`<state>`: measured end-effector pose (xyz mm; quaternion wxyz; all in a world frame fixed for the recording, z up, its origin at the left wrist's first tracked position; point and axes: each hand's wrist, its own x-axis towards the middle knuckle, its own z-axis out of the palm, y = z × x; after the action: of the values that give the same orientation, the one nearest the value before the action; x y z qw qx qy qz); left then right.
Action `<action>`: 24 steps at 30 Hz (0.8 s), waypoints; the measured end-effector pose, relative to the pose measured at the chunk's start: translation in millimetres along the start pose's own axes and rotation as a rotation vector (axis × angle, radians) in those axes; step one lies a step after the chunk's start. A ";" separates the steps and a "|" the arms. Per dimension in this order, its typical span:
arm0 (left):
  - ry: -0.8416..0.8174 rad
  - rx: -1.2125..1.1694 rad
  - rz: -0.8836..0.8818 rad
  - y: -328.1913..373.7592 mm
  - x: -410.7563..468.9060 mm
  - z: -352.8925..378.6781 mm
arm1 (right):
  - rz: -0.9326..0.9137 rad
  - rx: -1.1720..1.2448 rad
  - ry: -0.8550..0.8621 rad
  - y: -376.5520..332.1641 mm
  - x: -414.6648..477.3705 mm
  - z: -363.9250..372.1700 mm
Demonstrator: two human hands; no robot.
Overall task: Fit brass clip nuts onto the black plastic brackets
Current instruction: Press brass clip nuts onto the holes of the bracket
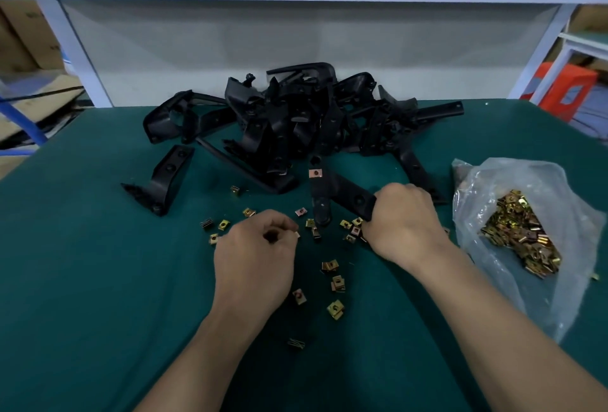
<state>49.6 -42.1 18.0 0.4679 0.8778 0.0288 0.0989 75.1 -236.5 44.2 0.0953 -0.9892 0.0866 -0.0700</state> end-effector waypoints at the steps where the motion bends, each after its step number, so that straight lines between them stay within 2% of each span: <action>1: 0.000 0.001 -0.003 0.1 -0.1 -0.2 | -0.017 -0.033 0.020 0.6 -1.7 2.3; 4: -0.009 0.001 -0.007 0.3 -0.8 -0.4 | -0.063 -0.105 0.033 -0.1 -0.9 5.2; 10: 0.012 0.023 0.006 0.3 -1.7 1.3 | -0.053 0.165 0.139 -6.3 -6.7 11.5; 13: 0.024 0.044 0.021 1.0 -1.5 0.9 | -0.136 0.225 0.195 -11.9 -19.4 23.2; 18: 0.011 0.096 0.040 -0.5 0.0 0.4 | -0.257 0.199 0.152 -11.0 -14.7 30.3; 24: 0.017 0.085 0.046 2.4 -0.8 -0.3 | -0.181 0.316 0.140 -9.9 -15.8 30.5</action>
<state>48.6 -43.3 20.0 0.4273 0.8965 0.0165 0.1157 66.0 -218.7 14.5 0.2363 -0.9584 -0.0083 -0.1597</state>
